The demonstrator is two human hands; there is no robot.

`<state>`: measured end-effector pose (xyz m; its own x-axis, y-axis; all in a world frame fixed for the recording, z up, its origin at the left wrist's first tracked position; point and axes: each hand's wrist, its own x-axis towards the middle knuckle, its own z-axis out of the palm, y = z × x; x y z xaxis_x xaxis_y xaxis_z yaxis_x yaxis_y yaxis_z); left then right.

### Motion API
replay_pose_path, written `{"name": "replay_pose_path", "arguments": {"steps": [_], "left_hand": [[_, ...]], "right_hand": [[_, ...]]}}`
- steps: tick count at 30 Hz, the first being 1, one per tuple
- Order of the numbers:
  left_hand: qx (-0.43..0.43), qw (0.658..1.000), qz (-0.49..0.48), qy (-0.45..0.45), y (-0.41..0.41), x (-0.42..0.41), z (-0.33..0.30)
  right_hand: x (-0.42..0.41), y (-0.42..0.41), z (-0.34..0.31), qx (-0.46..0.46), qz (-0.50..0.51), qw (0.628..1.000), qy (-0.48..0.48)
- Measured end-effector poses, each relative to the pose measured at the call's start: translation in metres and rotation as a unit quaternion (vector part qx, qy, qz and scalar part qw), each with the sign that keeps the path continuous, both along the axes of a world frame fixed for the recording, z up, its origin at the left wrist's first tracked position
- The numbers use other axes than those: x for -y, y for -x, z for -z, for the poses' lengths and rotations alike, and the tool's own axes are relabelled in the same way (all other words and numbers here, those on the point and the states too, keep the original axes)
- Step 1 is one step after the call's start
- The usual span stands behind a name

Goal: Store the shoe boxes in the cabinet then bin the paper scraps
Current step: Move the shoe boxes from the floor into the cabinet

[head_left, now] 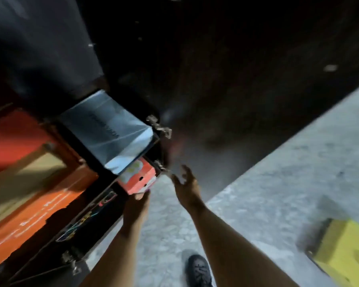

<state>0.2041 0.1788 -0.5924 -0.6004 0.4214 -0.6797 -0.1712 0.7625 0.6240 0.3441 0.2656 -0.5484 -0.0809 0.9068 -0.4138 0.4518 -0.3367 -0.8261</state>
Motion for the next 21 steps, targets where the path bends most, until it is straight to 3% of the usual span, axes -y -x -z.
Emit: {"name": "replay_pose_path", "arguments": {"steps": [2, 5, 9, 16, 21], "left_hand": [[-0.013, 0.989, 0.145, 0.020, -0.045, -0.003, 0.005], [0.013, 0.947, 0.317, 0.055, -0.140, 0.000, -0.014], [0.034, 0.888, 0.448, 0.095, -0.250, -0.011, 0.003], [0.026, 0.804, 0.583, 0.115, -0.444, -0.049, 0.053], [0.021, 0.774, 0.619, 0.129, -0.587, -0.078, 0.113]], "right_hand": [[0.021, -0.060, 0.011, 0.028, 0.013, 0.998, 0.055], [0.054, -0.164, 0.032, 0.059, 0.074, 0.987, 0.131], [0.094, -0.304, 0.065, 0.076, 0.200, 0.953, 0.215], [0.113, -0.536, 0.110, 0.103, 0.384, 0.883, 0.249], [0.105, -0.687, 0.153, 0.107, 0.463, 0.841, 0.259]]}}
